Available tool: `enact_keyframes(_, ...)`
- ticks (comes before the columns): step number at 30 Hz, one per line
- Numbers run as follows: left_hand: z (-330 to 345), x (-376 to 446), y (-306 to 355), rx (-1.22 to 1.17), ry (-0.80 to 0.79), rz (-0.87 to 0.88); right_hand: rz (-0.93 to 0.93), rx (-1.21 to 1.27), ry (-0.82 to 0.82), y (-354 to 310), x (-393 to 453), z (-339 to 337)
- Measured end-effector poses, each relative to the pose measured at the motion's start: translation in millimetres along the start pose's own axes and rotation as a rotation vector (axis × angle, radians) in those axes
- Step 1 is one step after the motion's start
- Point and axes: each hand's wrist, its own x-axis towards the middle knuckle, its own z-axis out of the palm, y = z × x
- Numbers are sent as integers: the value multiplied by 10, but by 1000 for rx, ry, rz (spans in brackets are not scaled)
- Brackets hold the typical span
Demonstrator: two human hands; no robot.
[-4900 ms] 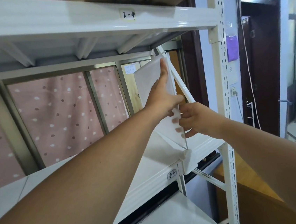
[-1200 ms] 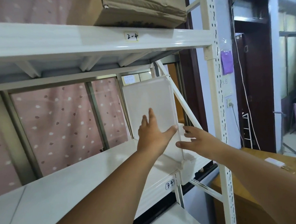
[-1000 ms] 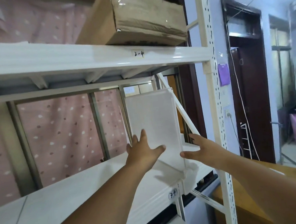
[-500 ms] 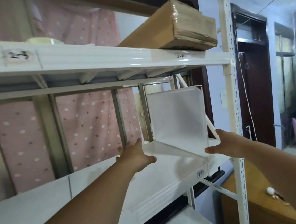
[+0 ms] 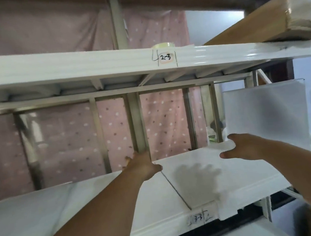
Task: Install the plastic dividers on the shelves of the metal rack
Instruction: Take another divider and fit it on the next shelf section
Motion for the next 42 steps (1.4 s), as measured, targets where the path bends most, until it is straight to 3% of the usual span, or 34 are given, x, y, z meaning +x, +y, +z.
enact_keyframes(4,-447,-370,-744,35,131,-173,-199,50,-74,-904,75,248)
enact_keyframes(12,-1137,-1408,-2233,94,236,-562,-639,91,-222,-2588,-92,786)
enact_keyframes(20,-1453,-2724,-3049,-52,450,-868,-986,25,-316,-3844,-722,1202)
enact_keyframes(27,-1416,-3824,-3633,-83,524,-1164,-1193,90,-466,-4723,-1259,1702)
enact_keyframes(36,-1357,-4274,-3823,-172,514,-1159,-1195,-85,-518,-5185,-1537,2136)
enact_keyframes(42,-1319,-3960,-3662,-293,519,-1030,-1332,-219,-385,-5231,-1597,2139)
